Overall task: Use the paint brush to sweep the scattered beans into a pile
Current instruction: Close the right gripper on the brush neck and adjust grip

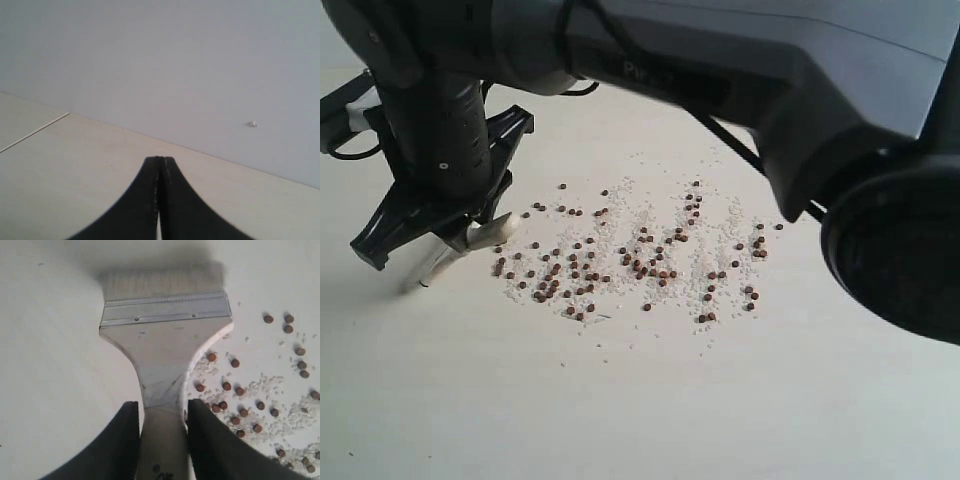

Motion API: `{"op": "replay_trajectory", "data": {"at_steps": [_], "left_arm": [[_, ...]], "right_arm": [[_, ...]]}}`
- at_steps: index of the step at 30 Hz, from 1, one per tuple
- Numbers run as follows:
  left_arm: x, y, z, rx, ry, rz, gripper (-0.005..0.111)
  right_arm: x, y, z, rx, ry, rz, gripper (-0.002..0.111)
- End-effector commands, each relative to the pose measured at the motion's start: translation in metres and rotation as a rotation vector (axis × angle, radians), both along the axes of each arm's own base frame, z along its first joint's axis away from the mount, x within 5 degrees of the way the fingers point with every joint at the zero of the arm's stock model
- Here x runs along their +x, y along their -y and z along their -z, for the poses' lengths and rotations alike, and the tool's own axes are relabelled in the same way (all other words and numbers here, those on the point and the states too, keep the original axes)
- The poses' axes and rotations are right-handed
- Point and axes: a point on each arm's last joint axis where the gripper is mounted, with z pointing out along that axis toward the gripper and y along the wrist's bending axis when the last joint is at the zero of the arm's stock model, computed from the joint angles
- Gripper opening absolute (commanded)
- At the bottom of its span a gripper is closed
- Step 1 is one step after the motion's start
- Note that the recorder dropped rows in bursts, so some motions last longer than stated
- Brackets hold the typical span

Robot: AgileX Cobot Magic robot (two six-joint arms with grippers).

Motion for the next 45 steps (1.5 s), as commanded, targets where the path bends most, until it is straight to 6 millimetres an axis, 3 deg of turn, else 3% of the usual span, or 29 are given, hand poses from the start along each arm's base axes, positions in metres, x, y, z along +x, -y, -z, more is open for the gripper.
{"op": "replay_trajectory", "data": {"at_steps": [1, 21, 29, 45], "left_arm": [[0.0, 0.0, 0.001, -0.007, 0.001, 0.0, 0.0], [0.0, 0.0, 0.001, -0.005, 0.001, 0.0, 0.0], [0.0, 0.0, 0.001, -0.005, 0.001, 0.0, 0.0], [0.0, 0.0, 0.001, -0.005, 0.001, 0.0, 0.0]], "right_arm": [[-0.001, 0.001, -0.006, 0.008, 0.009, 0.001, 0.0], [0.0, 0.001, -0.001, 0.003, 0.001, 0.019, 0.0], [0.002, -0.004, 0.03, -0.051, -0.031, 0.019, 0.0], [0.003, -0.003, 0.029, -0.051, -0.029, 0.021, 0.0]]}}
